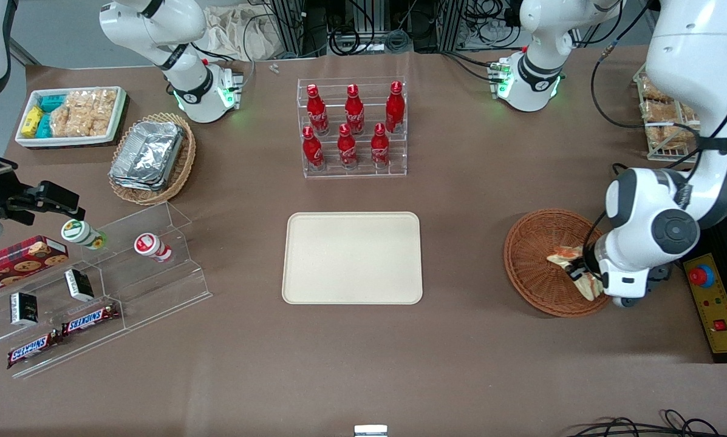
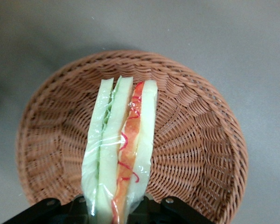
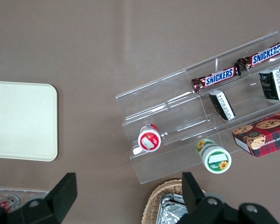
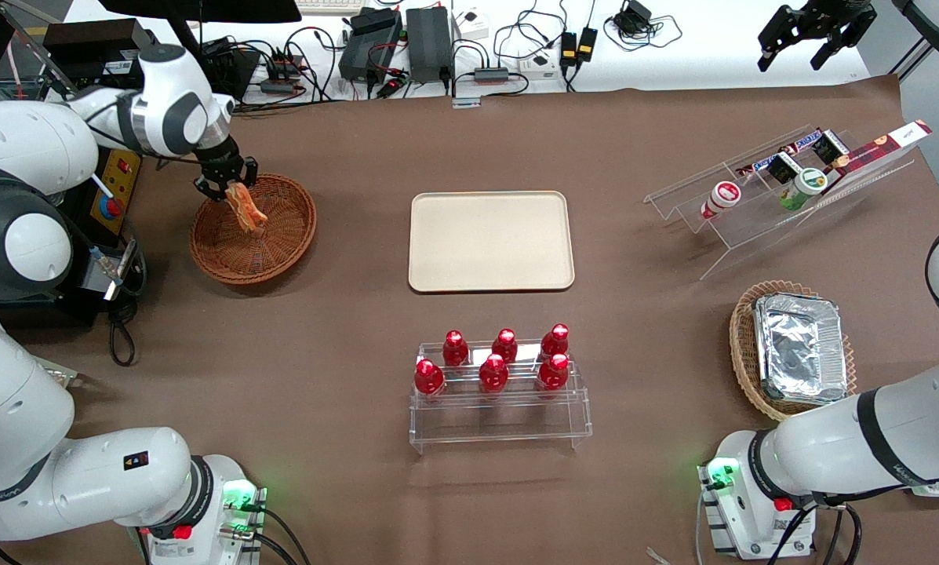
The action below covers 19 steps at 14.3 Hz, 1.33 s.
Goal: Place sandwich from basket to tray
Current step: 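Lift the sandwich out of the basket with the left gripper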
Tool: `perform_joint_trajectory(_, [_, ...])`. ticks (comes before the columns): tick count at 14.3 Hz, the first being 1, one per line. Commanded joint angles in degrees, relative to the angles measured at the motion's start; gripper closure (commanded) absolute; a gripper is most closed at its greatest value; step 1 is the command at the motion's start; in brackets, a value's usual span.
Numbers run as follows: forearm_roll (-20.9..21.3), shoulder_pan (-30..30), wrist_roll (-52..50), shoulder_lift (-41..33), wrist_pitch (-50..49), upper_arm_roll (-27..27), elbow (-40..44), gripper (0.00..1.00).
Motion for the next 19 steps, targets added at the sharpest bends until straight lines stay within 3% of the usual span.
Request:
perform_joint_trajectory(1, [0.12,-0.07,-0.75,-2.64,-9.33,-2.04,5.05,0.96])
perform_joint_trajectory(8, [-11.47,-0.42,12.16,-7.13,-34.4,-5.91,21.84,1.0])
perform_joint_trajectory(14, [-11.74,-0.77,10.77,-5.12,-32.58,-19.09,22.48,0.99])
perform_joint_trajectory(19, [-10.51,-8.49,-0.13,0.41,-20.99,-19.99,19.22,1.0])
